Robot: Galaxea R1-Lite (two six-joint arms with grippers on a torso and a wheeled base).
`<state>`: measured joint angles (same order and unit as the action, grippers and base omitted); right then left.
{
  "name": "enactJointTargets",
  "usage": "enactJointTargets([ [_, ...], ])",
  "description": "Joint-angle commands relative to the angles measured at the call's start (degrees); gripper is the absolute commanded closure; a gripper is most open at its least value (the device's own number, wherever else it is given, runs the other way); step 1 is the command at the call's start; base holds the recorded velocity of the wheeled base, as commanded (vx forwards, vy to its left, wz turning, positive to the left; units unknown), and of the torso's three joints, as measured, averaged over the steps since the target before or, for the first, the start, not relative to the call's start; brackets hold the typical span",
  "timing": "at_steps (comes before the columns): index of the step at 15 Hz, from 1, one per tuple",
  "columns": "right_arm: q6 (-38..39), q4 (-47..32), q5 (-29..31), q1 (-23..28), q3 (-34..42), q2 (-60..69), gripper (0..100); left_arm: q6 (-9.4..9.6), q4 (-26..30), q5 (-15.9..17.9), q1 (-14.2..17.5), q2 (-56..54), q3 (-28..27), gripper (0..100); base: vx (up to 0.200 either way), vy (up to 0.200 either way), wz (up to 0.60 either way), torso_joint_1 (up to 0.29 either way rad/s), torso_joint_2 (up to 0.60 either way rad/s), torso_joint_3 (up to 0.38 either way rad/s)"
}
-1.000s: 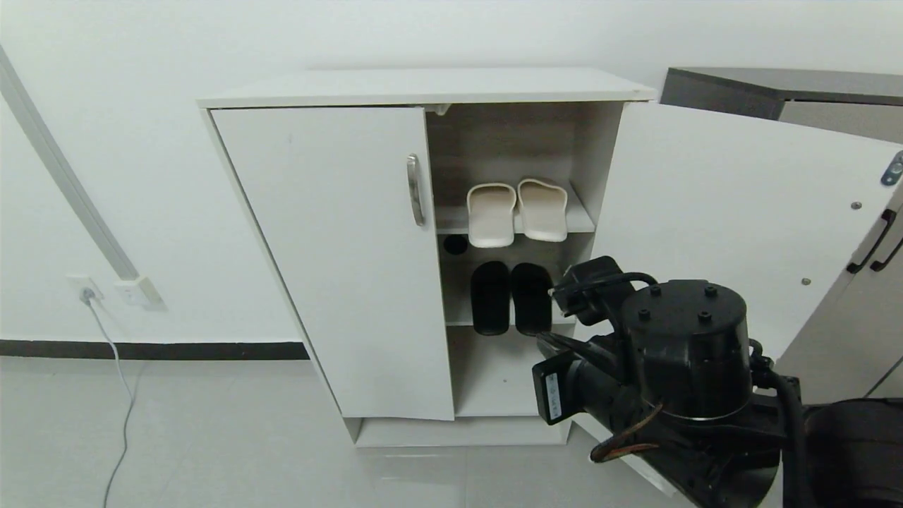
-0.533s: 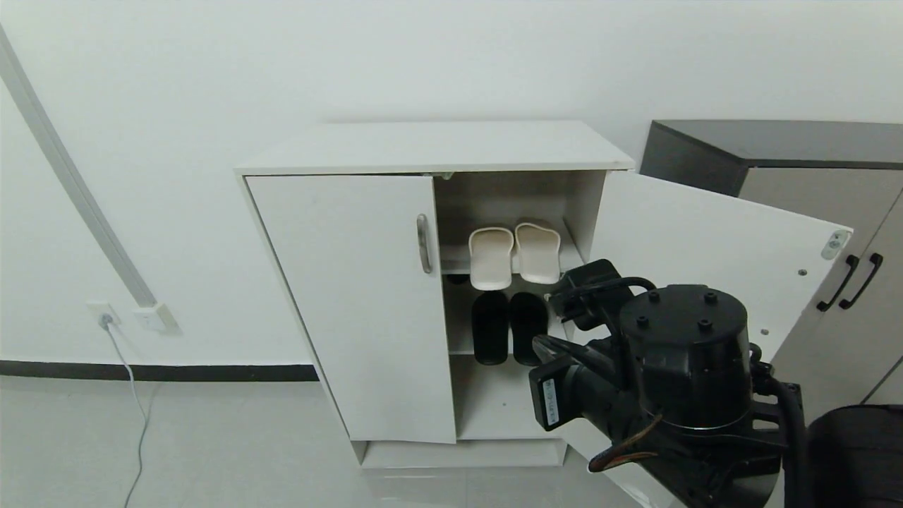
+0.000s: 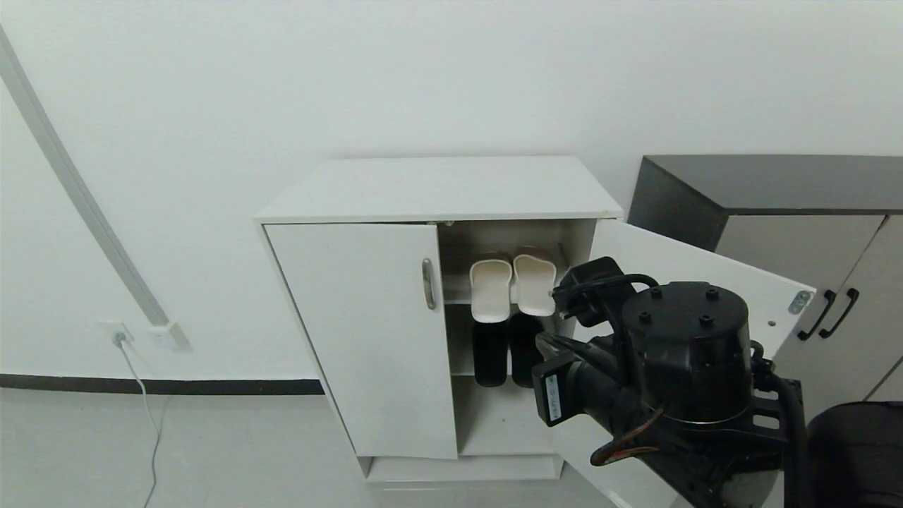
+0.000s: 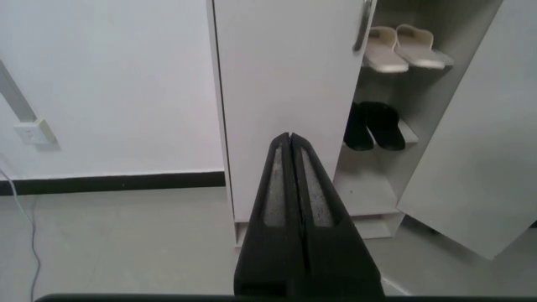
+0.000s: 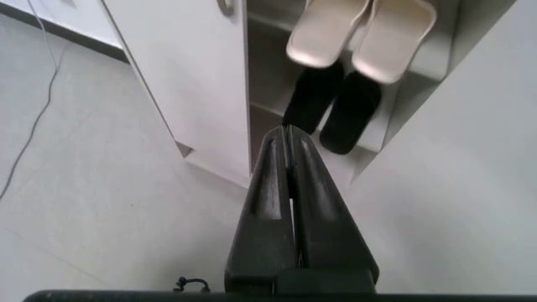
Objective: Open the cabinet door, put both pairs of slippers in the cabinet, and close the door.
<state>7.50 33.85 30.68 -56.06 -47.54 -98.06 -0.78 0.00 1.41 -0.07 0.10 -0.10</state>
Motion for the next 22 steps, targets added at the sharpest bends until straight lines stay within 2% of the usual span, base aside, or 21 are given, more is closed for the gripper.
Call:
enactJointTargets([
  [1, 0.0, 0.0, 0.1, 0.0, 0.1, 0.0, 100, -0.01, 0.0, 0.0, 0.0, 0.0, 0.0, 100, 0.000, 0.000, 0.00, 0.183, -0.49, -0.310],
  [15, 0.1, 0.1, 0.0, 0.0, 0.1, -0.1, 100, -0.01, 0.0, 0.0, 0.0, 0.0, 0.0, 100, 0.000, 0.000, 0.00, 0.233, -0.55, -0.321],
  [22, -0.5, 1.4, 0.0, 0.5, 0.4, -0.2, 100, -0.01, 0.0, 0.0, 0.0, 0.1, 0.0, 100, 0.000, 0.000, 0.00, 0.186, -0.40, -0.219],
])
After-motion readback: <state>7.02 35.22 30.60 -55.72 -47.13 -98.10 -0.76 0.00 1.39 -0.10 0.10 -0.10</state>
